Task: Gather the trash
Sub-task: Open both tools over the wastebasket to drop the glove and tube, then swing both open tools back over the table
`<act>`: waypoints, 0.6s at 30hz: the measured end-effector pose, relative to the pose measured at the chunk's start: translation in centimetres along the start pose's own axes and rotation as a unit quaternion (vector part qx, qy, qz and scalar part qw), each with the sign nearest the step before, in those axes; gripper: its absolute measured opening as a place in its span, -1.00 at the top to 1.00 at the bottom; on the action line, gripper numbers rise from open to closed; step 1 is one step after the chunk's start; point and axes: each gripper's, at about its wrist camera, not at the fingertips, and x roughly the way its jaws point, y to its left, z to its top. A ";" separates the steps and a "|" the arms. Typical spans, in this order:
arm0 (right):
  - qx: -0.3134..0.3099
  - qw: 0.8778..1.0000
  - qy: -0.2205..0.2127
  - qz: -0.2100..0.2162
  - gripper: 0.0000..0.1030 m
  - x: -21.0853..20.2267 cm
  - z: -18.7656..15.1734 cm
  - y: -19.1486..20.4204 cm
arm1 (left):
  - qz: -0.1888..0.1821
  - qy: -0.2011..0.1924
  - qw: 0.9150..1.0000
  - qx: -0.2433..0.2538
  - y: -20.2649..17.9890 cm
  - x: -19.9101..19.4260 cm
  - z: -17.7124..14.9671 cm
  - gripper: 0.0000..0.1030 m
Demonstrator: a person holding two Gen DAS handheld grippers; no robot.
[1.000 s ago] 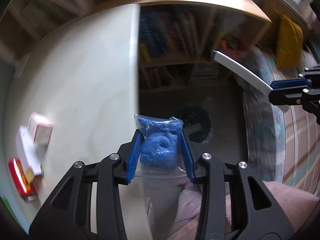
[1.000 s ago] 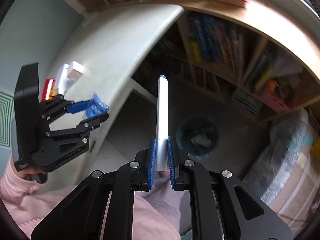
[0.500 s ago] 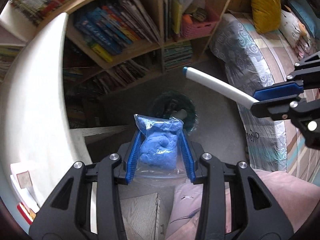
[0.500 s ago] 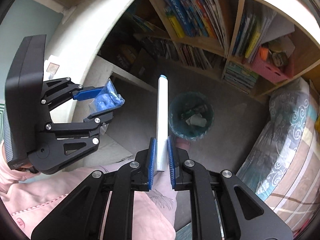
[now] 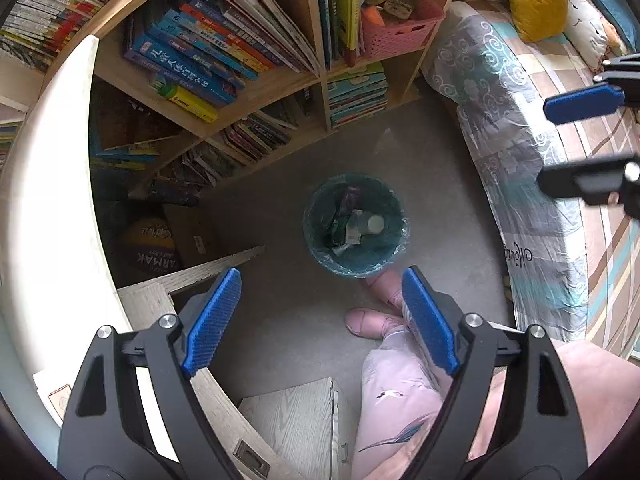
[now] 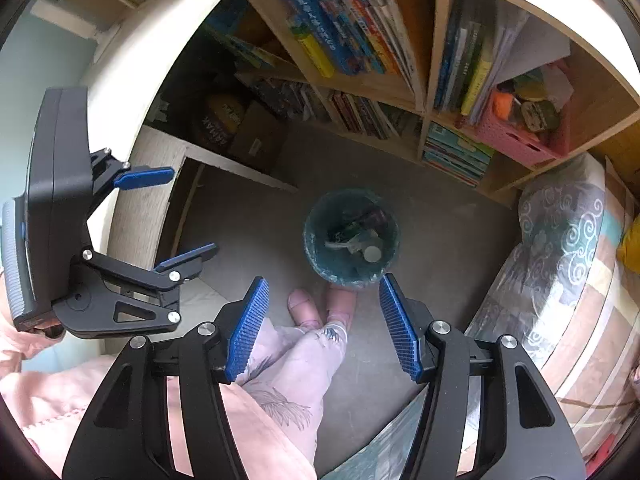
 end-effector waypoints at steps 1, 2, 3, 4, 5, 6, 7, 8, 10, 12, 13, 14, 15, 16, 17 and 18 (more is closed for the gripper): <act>0.000 1.000 -0.001 0.000 -0.14 -0.1 0.1 -0.1 | 0.000 0.000 1.000 -0.001 0.0 0.1 0.0 -0.56; -0.001 1.000 -0.001 0.000 -0.14 -0.2 0.1 -0.1 | 0.001 0.000 1.000 -0.003 0.0 0.0 -0.1 -0.56; -0.004 1.000 -0.001 0.001 -0.14 -0.3 0.2 0.0 | 0.000 0.000 1.000 -0.005 0.0 0.0 -0.1 -0.56; -0.008 1.000 -0.002 0.002 -0.14 -0.4 0.2 0.1 | 0.000 0.000 1.000 -0.007 0.0 -0.1 -0.2 -0.56; -0.013 1.000 -0.002 0.004 -0.14 -0.5 0.3 0.3 | 0.001 -0.001 1.000 -0.009 0.1 -0.2 -0.3 -0.57; -0.019 1.000 -0.001 0.006 -0.14 -0.5 0.4 0.6 | 0.000 -0.003 1.000 -0.012 0.2 -0.5 -0.5 -0.57; -0.027 1.000 -0.001 0.008 -0.14 -0.7 0.5 0.9 | 0.000 -0.004 1.000 -0.014 0.3 -0.6 -0.7 -0.57; -0.033 0.999 -0.002 0.008 -0.14 -0.7 0.7 1.2 | 0.002 -0.007 1.000 -0.017 0.4 -0.9 -0.9 -0.57; -0.052 0.999 -0.002 0.010 -0.14 -0.9 1.1 2.1 | 0.005 -0.013 1.000 -0.025 0.8 -1.6 -1.4 -0.57; -0.071 0.997 -0.002 0.016 -0.14 -1.1 1.5 3.2 | 0.009 -0.022 0.999 -0.043 1.7 -2.7 -2.3 -0.57; -0.085 0.996 -0.003 0.018 -0.14 -1.1 1.8 3.9 | 0.010 -0.025 0.998 -0.053 2.1 -3.1 -2.8 -0.58; -0.104 0.994 -0.005 0.022 -0.15 -1.2 2.2 5.0 | 0.013 -0.030 0.997 -0.067 2.7 -3.7 -3.5 -0.58; -0.118 0.993 -0.006 0.027 -0.17 -1.3 2.5 5.9 | 0.014 -0.036 0.996 -0.082 3.4 -4.4 -4.3 -0.59; -0.142 0.989 -0.006 0.033 -0.20 -1.3 3.0 7.4 | 0.016 -0.040 0.994 -0.095 4.0 -4.9 -5.1 -0.61; -0.158 0.987 -0.006 0.037 -0.25 -1.2 3.3 8.4 | 0.020 -0.044 0.993 -0.111 4.8 -5.6 -6.1 -0.64; -0.181 0.983 -0.006 0.043 -0.25 -1.1 3.7 9.8 | 0.026 -0.048 0.990 -0.130 5.6 -6.2 -7.3 -0.66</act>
